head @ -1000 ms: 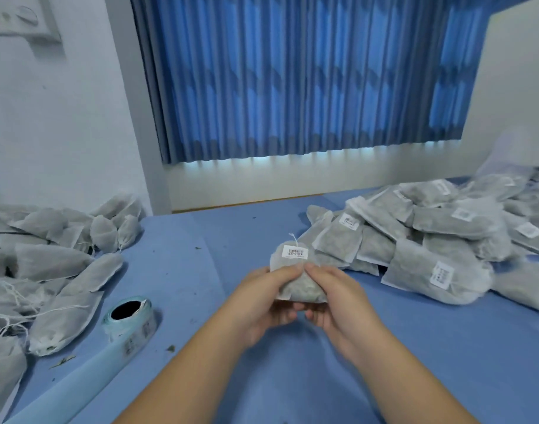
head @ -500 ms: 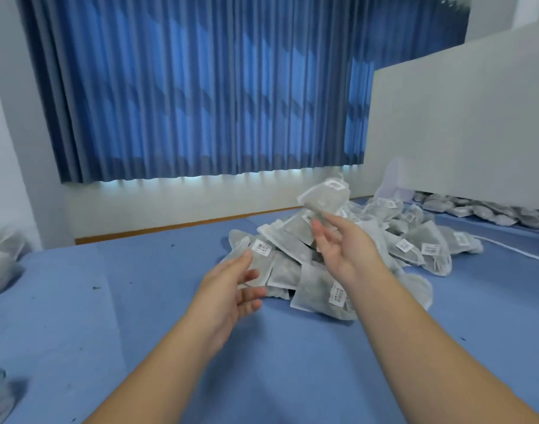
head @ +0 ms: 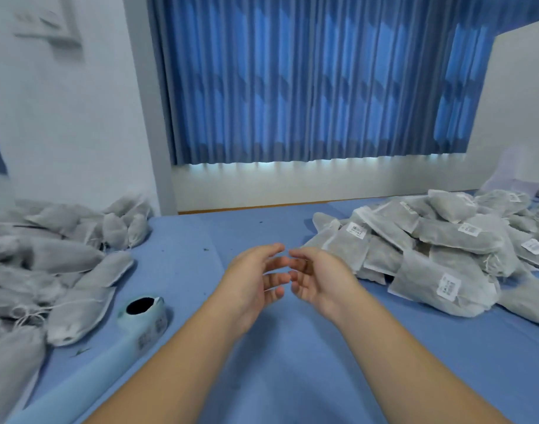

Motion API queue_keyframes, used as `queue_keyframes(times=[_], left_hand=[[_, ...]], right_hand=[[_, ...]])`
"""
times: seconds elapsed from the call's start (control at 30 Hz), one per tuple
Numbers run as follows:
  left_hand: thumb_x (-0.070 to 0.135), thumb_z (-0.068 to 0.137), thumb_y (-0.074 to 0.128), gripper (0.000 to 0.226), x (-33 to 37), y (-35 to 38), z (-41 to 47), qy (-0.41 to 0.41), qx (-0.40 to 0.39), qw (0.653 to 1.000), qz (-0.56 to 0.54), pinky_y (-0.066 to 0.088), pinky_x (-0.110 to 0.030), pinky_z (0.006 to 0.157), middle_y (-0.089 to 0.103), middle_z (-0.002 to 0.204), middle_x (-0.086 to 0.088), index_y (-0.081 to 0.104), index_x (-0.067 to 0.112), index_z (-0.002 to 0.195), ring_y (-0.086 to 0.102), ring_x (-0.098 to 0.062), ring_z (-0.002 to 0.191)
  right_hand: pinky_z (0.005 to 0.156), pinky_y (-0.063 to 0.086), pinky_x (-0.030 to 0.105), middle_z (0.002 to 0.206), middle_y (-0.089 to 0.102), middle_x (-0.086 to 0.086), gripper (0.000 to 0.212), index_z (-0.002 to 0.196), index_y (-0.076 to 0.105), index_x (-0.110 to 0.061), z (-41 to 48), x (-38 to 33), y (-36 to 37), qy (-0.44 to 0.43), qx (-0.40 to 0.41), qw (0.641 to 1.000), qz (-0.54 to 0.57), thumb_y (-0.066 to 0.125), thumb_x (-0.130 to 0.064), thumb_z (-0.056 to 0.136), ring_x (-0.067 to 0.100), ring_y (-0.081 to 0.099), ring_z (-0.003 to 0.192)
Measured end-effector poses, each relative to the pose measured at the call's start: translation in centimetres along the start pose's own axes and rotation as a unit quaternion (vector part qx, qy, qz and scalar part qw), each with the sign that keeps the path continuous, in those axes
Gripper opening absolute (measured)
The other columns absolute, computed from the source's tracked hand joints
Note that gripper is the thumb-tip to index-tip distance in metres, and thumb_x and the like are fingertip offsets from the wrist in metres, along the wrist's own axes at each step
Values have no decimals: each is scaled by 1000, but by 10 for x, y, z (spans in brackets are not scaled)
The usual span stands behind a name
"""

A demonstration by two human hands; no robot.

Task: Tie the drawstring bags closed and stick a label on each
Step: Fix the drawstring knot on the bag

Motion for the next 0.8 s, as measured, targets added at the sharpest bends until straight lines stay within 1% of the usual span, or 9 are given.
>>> queue_keyframes(times=[0.13, 0.23, 0.3, 0.4, 0.47, 0.53, 0.63, 0.7, 0.8], left_hand=[[18, 93, 59, 10, 15, -76, -23, 25, 51, 997, 60, 42, -23, 51, 69, 66, 4, 69, 14, 91, 57, -11, 52], [15, 92, 62, 7, 27, -141, -45, 28, 119, 987, 109, 39, -22, 50, 64, 67, 2, 67, 14, 87, 55, -12, 50], [15, 92, 62, 6, 35, -182, -58, 28, 165, 975, 150, 39, -20, 49, 63, 68, 2, 66, 14, 88, 55, -11, 50], [12, 93, 60, 7, 46, -237, -70, 35, 229, 949, 214, 39, -19, 47, 61, 73, -1, 66, 11, 90, 54, -14, 51], [9, 92, 57, 11, 52, -269, -73, 45, 275, 906, 318, 41, -19, 49, 61, 77, -2, 65, 11, 85, 57, -17, 59], [7, 90, 54, 15, 60, -294, -74, 63, 312, 845, 429, 45, -23, 58, 64, 78, 0, 65, 13, 82, 60, -19, 71], [11, 87, 58, 12, 64, -312, -68, 60, 307, 789, 529, 39, -7, 59, 64, 80, 9, 66, 19, 91, 61, -15, 84], [25, 84, 66, 22, 61, -308, -61, 41, 245, 749, 614, 39, -6, 66, 62, 92, 11, 65, 22, 106, 59, -12, 93], [49, 79, 69, 53, 48, -296, -50, 7, 162, 597, 786, 46, -32, 87, 51, 119, 4, 54, 28, 125, 54, -21, 111]], right_hand=[[45, 42, 21, 70, 62, 6, 12, 96, 65, -4, 0, 36, 71, -24, -66, 995, -77, 58, -11, 89, 13, 56, 48], [46, 43, 19, 67, 65, 1, 9, 83, 65, -11, -1, 63, 118, -82, -76, 974, -196, 58, -11, 90, 11, 59, 49], [54, 43, 18, 74, 66, -1, 16, 79, 63, -18, -3, 79, 143, -161, -76, 938, -296, 55, -9, 89, 11, 61, 59], [64, 38, 11, 82, 61, -12, 14, 85, 63, -23, -12, 97, 161, -306, -75, 852, -418, 57, -11, 88, 5, 57, 76], [74, 37, 17, 90, 58, -12, 11, 95, 65, -21, -16, 107, 163, -372, -92, 779, -495, 57, -15, 90, 7, 54, 88], [80, 37, 19, 94, 56, -12, 12, 100, 66, -19, -18, 113, 163, -401, -111, 743, -524, 57, -17, 91, 9, 53, 95], [81, 37, 20, 95, 56, -13, 13, 102, 66, -19, -18, 116, 162, -396, -118, 744, -526, 57, -19, 92, 8, 54, 98], [81, 37, 19, 97, 56, -14, 13, 102, 65, -21, -18, 117, 162, -391, -120, 746, -525, 56, -21, 93, 7, 53, 99], [83, 39, 21, 98, 57, -14, 13, 103, 65, -22, -17, 118, 163, -386, -126, 751, -521, 56, -20, 93, 6, 53, 99]])
Point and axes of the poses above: each hand's wrist, its own z-axis towards the middle knuckle, its own y-axis out of the palm, x = y × z, the point moved 4 cm from there along z, towards the middle knuckle
